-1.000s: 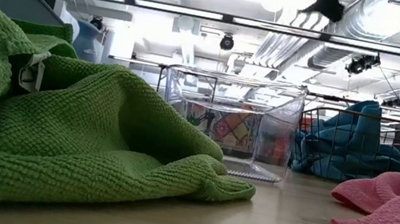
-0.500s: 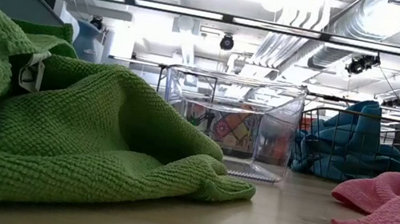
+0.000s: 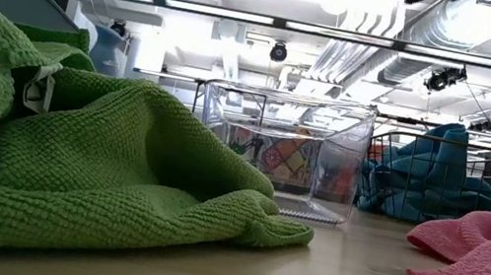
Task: Sort microfiber towel by color & place in baskets
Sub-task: Put the bottom pink microfiber cloth into the transparent bin
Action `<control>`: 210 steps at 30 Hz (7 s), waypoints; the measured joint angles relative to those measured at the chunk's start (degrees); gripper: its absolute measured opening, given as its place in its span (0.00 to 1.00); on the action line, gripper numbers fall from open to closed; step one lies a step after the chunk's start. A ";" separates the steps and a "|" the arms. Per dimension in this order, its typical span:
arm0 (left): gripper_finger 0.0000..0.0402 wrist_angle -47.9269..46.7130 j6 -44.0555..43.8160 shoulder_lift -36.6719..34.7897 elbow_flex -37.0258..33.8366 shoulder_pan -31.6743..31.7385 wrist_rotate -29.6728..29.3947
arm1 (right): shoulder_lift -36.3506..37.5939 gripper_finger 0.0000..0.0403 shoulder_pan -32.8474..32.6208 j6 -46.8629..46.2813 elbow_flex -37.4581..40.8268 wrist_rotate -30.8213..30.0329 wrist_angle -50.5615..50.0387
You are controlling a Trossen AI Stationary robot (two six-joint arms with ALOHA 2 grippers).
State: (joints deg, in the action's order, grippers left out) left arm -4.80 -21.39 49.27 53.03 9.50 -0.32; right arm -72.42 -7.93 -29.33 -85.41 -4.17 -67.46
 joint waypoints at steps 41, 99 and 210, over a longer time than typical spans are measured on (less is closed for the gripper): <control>0.51 9.36 -5.36 12.34 -0.02 -16.31 -14.69 | -25.31 0.72 -26.26 -7.89 27.96 2.83 27.36; 0.51 12.24 5.54 2.52 -0.03 -16.27 -21.53 | 0.70 0.00 -13.87 22.67 22.88 -6.60 52.08; 0.51 -1.61 11.50 -5.54 -0.04 -16.29 -20.72 | -34.34 0.00 7.10 24.01 4.36 6.63 24.41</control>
State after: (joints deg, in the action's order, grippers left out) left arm -6.41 -9.89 43.72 52.99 -6.79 -21.04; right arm -106.77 -0.83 -5.32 -81.04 2.46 -43.05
